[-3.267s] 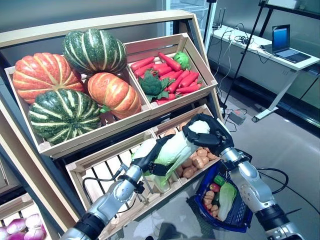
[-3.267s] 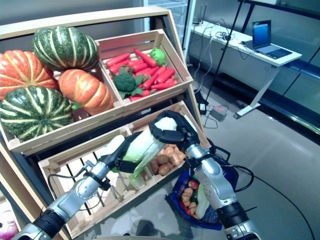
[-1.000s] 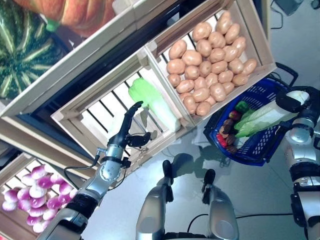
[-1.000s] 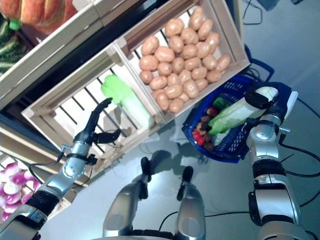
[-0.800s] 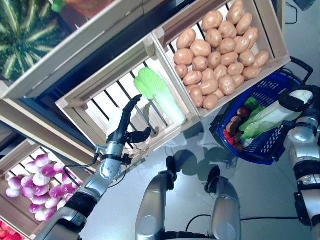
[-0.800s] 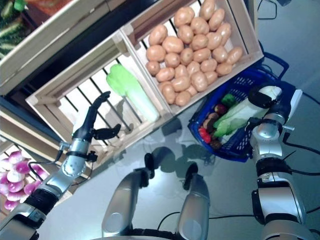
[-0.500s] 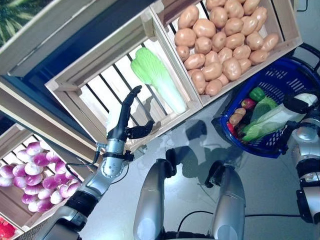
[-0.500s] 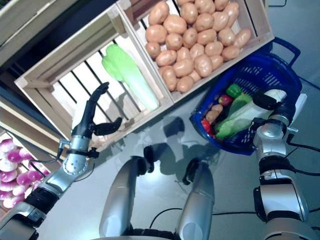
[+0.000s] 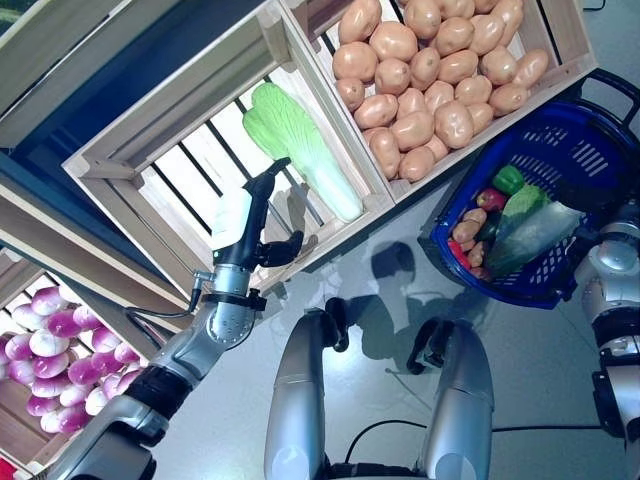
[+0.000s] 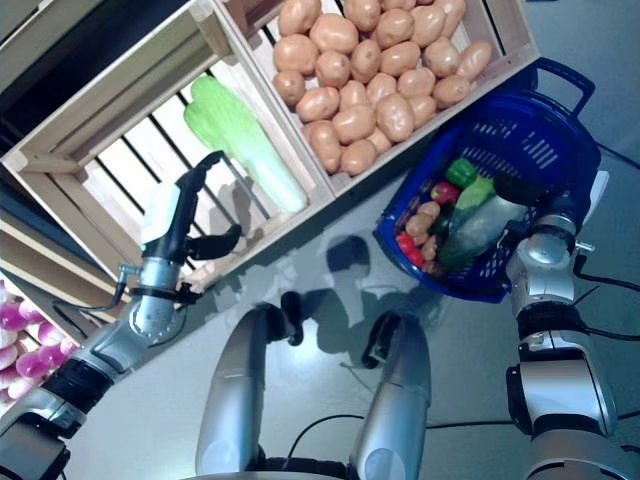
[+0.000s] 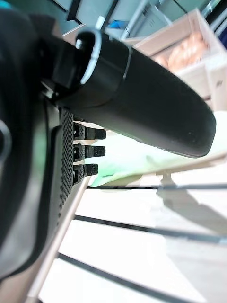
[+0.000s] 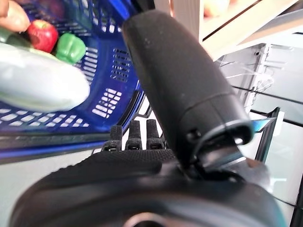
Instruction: Put vegetables into the basket
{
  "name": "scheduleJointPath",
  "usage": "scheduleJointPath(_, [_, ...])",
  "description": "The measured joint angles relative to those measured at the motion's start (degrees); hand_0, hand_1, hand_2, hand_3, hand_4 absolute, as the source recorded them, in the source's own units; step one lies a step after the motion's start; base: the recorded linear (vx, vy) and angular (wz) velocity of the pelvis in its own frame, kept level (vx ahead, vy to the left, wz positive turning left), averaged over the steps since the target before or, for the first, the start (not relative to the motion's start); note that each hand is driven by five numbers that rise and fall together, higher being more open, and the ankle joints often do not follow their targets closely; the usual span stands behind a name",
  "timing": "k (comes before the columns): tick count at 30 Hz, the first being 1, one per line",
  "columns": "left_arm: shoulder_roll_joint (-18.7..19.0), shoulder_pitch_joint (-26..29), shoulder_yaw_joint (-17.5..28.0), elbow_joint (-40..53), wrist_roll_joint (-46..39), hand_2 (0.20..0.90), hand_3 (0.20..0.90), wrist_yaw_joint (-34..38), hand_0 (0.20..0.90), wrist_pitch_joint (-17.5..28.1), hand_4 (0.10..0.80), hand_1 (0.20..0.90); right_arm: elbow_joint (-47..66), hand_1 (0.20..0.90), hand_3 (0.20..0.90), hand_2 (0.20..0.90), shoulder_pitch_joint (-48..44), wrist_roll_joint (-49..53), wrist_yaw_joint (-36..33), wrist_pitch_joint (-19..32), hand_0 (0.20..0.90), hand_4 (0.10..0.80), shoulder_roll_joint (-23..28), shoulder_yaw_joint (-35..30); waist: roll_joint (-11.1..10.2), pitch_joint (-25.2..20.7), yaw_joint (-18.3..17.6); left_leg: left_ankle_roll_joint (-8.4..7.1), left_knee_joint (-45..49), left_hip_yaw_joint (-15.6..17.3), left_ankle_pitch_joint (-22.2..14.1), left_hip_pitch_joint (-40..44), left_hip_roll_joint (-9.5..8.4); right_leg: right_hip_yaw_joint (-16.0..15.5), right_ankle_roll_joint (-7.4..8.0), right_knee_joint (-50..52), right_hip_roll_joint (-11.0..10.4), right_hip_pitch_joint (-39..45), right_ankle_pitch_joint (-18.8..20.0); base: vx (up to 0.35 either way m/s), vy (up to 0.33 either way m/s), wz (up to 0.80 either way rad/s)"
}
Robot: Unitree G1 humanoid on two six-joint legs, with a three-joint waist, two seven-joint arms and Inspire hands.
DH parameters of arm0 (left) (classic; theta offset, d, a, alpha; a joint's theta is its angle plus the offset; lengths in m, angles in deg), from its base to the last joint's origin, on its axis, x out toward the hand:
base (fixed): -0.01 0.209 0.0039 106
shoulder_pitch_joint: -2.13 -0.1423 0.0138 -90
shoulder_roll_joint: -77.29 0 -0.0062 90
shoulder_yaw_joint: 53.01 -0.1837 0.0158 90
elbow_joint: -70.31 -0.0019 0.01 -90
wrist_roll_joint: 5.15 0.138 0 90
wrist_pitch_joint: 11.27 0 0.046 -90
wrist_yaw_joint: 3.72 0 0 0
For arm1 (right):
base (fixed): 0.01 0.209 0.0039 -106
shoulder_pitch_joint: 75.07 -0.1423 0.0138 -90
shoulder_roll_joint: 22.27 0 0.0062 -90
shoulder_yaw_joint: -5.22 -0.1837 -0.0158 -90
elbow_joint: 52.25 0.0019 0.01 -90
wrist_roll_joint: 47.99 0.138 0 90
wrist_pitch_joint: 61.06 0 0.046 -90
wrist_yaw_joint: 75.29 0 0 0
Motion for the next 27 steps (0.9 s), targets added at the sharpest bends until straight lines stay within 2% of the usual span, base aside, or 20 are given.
scheduleJointPath(5, [1.6,1.1,0.1,-1.8,2.1,0.900,0.900,1.8,0.900,-3.4,0.800,0.900,0.0,0.900,0.900,0.900,0.5,0.0,0.6,0.3,0.900,0.800,0.0,0.1,0.0,0.0,0.0,-0.33,-0.7,0.2,0.0,0.7,0.52,0.0,0.24,-0.7,0.5,0.5,0.2,0.012,0.014,-0.04])
scheduleJointPath(9, [6.1,4.5,-0.7,-3.7,7.7,0.900,0.900,1.7,0.900,-7.2,0.800,0.900,0.5,0.900,0.900,0.900,0.6,0.6,2.1,1.0,0.900,0.800,0.2,0.1,-0.1,0.0,-0.4,-0.26,-1.3,1.1,-0.3,1.8,1.68,0.3,0.38,-2.1,1.3,1.2,0.6,0.000,0.043,-0.10])
scheduleJointPath(13, [12.2,12.1,-3.2,-10.0,15.0,0.900,0.900,2.0,0.900,-9.0,0.800,0.900,3.4,0.900,0.900,0.900,0.6,1.9,4.3,2.2,0.900,0.800,0.6,2.1,-0.2,0.0,-1.9,-0.10,0.6,2.0,-1.1,1.5,2.55,1.3,0.60,-1.0,1.9,0.5,0.8,-0.021,0.061,-0.15])
scheduleJointPath(16, [13.2,18.4,-7.0,-15.0,18.2,0.900,0.900,2.2,0.900,-9.4,0.800,0.900,3.9,0.900,0.900,0.900,0.4,1.7,5.9,2.7,0.900,0.800,1.0,4.7,-0.3,0.0,-3.1,0.49,0.8,3.2,-1.6,1.6,3.08,2.7,0.88,-1.0,2.2,-0.2,1.0,0.019,0.058,-0.15])
scheduleJointPath(19, [13.4,20.2,-9.0,-15.8,20.1,0.900,0.900,2.5,0.900,-9.0,0.800,0.900,3.7,0.900,0.900,0.900,0.5,1.7,6.6,2.8,0.900,0.800,1.1,7.0,-0.3,0.0,-4.4,0.67,0.7,4.1,-1.7,1.9,3.42,3.5,1.18,-1.3,2.4,-0.5,1.2,-0.004,0.047,-0.13])
scheduleJointPath(21, [13.5,22.3,-12.4,-16.9,22.4,0.900,0.900,3.2,0.900,-7.8,0.800,0.900,3.1,0.900,0.900,0.900,0.3,1.7,6.7,2.9,0.900,0.800,1.2,7.0,-0.3,0.0,-5.0,0.70,0.7,4.9,-1.8,1.8,3.54,4.5,1.69,-1.3,2.8,-1.4,1.7,-0.048,0.045,-0.15])
scheduleJointPath(27, [13.2,25.3,-17.2,-18.8,23.7,0.900,0.900,4.3,0.900,-6.5,0.800,0.900,1.2,0.900,0.900,0.900,-0.5,1.6,6.7,3.0,0.900,0.800,1.4,9.2,-0.3,0.0,-6.2,0.48,0.5,5.8,-1.8,0.4,3.88,5.4,1.30,-1.3,3.4,-3.9,2.0,-0.031,0.023,-0.10])
